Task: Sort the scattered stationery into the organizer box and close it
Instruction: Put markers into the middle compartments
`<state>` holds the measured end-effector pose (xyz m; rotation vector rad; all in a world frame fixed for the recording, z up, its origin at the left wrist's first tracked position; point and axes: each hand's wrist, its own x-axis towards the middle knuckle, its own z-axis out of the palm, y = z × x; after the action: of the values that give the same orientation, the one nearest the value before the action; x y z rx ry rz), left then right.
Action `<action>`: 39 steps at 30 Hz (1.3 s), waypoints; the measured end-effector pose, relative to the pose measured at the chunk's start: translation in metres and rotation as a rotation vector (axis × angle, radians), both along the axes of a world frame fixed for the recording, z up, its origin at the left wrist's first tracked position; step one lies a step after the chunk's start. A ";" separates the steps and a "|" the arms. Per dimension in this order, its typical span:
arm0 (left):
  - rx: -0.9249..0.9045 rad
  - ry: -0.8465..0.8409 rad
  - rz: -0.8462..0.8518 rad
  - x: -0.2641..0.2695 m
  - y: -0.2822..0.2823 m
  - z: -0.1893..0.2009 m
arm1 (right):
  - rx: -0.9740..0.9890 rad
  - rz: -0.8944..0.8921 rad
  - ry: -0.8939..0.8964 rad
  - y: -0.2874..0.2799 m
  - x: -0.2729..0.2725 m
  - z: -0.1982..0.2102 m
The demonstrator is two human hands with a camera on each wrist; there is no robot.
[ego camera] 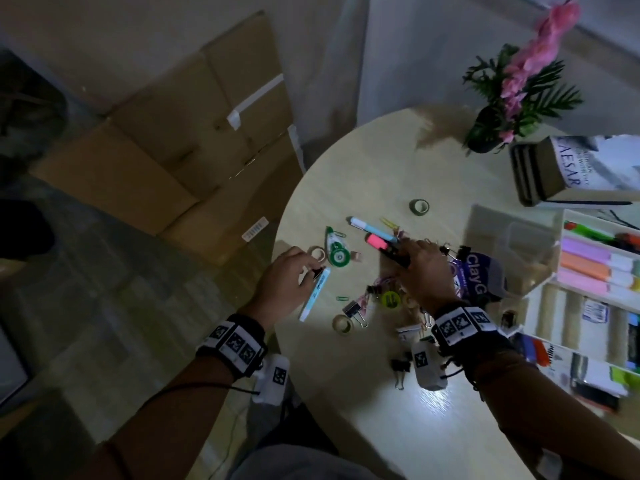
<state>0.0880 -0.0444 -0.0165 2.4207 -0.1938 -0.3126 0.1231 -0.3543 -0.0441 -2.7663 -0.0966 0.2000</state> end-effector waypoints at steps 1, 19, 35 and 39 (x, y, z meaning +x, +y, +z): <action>0.005 0.008 -0.002 0.002 -0.001 -0.001 | 0.027 0.003 -0.006 -0.001 0.000 0.001; 0.521 0.301 -0.012 0.026 -0.046 0.007 | 0.250 -0.175 -0.020 -0.029 -0.085 0.050; 0.351 0.139 -0.274 0.022 -0.117 0.058 | 0.433 -0.348 -0.200 -0.078 -0.134 0.091; 0.110 -0.023 -0.335 0.029 -0.169 0.083 | 0.436 -0.477 -0.308 -0.122 -0.159 0.111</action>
<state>0.1173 -0.2139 0.0661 2.4968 -0.6094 -0.4554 -0.0357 -0.4765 0.0666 -2.2804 0.3914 -0.3335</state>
